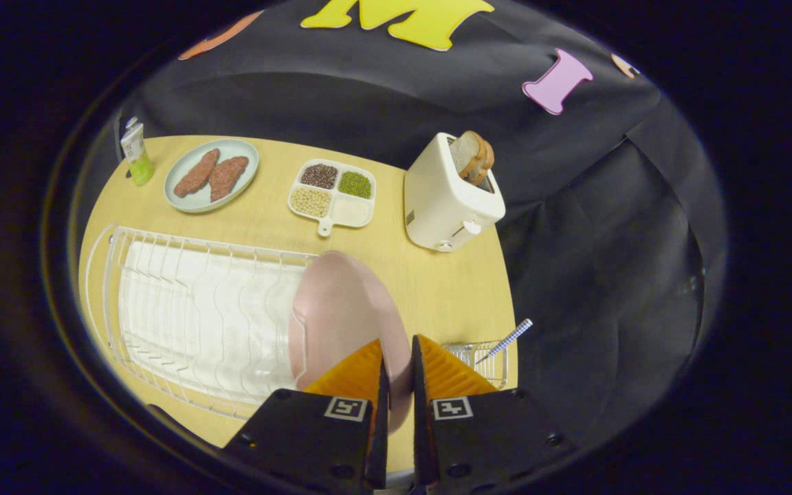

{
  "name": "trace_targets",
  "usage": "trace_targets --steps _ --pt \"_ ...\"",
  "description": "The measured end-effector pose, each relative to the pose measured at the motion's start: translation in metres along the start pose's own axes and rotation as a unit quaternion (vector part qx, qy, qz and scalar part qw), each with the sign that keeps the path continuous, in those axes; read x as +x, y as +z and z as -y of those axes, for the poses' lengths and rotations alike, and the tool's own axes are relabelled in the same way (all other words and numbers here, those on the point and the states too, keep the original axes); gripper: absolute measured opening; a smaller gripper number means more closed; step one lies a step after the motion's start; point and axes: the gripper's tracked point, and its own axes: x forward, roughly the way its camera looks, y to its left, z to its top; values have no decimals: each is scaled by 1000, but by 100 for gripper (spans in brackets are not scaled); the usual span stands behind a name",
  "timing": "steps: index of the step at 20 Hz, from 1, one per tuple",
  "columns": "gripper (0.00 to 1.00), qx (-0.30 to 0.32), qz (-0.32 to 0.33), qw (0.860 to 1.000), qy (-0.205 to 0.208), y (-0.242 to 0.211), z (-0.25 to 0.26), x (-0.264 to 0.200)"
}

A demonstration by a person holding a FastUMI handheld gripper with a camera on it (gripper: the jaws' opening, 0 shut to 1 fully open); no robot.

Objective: Take the plate from the dish rack, then take the spoon from the basket and place it into the plate.

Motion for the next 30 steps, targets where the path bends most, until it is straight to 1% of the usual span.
trace_targets --steps 4,6,7,11,13,15,18,21,24,30 --pt "14 -7 28 999 -37 1 -2 -18" --pt "14 -2 41 997 -59 3 7 -25" --pt "14 1 49 997 -64 3 12 -29" --pt "14 14 77 996 -39 -4 21 -52" --pt "14 18 95 995 -15 -13 26 -66" --pt "14 27 109 994 17 -28 29 -75" --pt "14 48 117 988 86 -61 26 -85" --pt "14 66 123 977 164 -103 14 -92" --pt "14 84 115 962 235 -150 -7 -82" --pt "14 88 76 939 323 -237 -60 -43"
